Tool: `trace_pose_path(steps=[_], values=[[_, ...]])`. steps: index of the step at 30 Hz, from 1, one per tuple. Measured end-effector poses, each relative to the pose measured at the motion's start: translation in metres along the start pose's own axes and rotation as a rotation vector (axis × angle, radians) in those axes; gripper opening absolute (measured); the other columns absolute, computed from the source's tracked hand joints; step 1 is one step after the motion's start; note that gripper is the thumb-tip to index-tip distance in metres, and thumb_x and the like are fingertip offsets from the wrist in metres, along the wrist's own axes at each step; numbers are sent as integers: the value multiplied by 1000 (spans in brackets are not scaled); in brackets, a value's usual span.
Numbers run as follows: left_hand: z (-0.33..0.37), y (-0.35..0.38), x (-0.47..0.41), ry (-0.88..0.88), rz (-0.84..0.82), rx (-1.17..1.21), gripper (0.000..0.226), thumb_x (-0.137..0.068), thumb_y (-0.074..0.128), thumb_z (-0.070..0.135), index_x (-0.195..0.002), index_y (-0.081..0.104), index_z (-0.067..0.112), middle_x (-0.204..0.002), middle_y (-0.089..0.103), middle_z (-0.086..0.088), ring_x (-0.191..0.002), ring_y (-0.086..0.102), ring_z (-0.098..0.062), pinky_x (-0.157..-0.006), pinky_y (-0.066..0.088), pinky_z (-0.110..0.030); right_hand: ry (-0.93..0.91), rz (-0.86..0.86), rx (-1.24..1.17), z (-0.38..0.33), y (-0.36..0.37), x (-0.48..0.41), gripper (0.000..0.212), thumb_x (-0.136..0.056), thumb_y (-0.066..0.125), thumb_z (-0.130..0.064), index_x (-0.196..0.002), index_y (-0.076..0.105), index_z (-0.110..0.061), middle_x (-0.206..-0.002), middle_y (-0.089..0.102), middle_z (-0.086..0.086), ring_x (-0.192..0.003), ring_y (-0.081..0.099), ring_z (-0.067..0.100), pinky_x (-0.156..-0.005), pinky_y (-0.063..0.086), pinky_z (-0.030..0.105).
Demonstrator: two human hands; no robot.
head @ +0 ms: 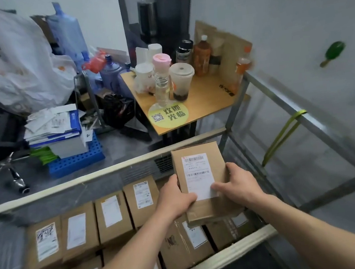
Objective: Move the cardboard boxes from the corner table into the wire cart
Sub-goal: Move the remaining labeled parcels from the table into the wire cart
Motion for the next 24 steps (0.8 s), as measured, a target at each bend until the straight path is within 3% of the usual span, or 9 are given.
trace_pose_path(steps=[3,6,11,14,20,24], values=[[-10,-9,-22,-27,-25,-23,48,-76,78,18,-117,53,29,-118,65,9,-95,59,-7,-63,42,-14,5,-28,9,-7,15,-20,60,-70,76,-53,-116,42,-36,-103,54,-12,-93,57,13,-72,46,30],[-24,-15,-39,-61,-46,-39,50,-77,77,17,-121,55,25,-120,65,8,-99,60,-10,-65,44,-15,26,-56,-9,-11,32,-37,64,-73,78,-48,-125,44,-32,-106,55,-11,-93,57,11,-72,47,29],[-52,-11,-67,-137,-63,-32,54,-79,77,16,-127,54,25,-121,65,8,-98,61,-10,-66,46,-16,52,-133,5,-6,63,-66,68,-76,78,-45,-133,45,-28,-113,57,-8,-101,59,15,-88,56,38],[-73,2,-88,-187,-67,-16,56,-80,77,13,-129,53,26,-124,65,6,-95,60,-6,-67,49,-15,56,-164,15,8,84,-91,71,-77,79,-46,-137,45,-27,-116,58,-9,-102,58,13,-89,56,38],[-126,41,-140,-314,-44,-30,59,-85,74,8,-135,49,27,-133,63,5,-116,62,-14,-84,58,-25,55,-238,10,49,144,-152,77,-78,82,-47,-142,43,-30,-128,61,-9,-99,53,7,-87,55,34],[-162,68,-183,-364,-16,-85,58,-88,70,6,-137,45,23,-135,62,1,-120,61,-19,-87,59,-30,61,-269,41,77,185,-196,84,-79,83,-44,-149,39,-27,-132,61,-6,-118,61,19,-92,55,37]])
Point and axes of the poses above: each hand's wrist, its own x-axis away from the middle knuckle, its own y-axis out of the palm, z = x × y, the point moved 1 cm from there along -x, towards the middle knuckle
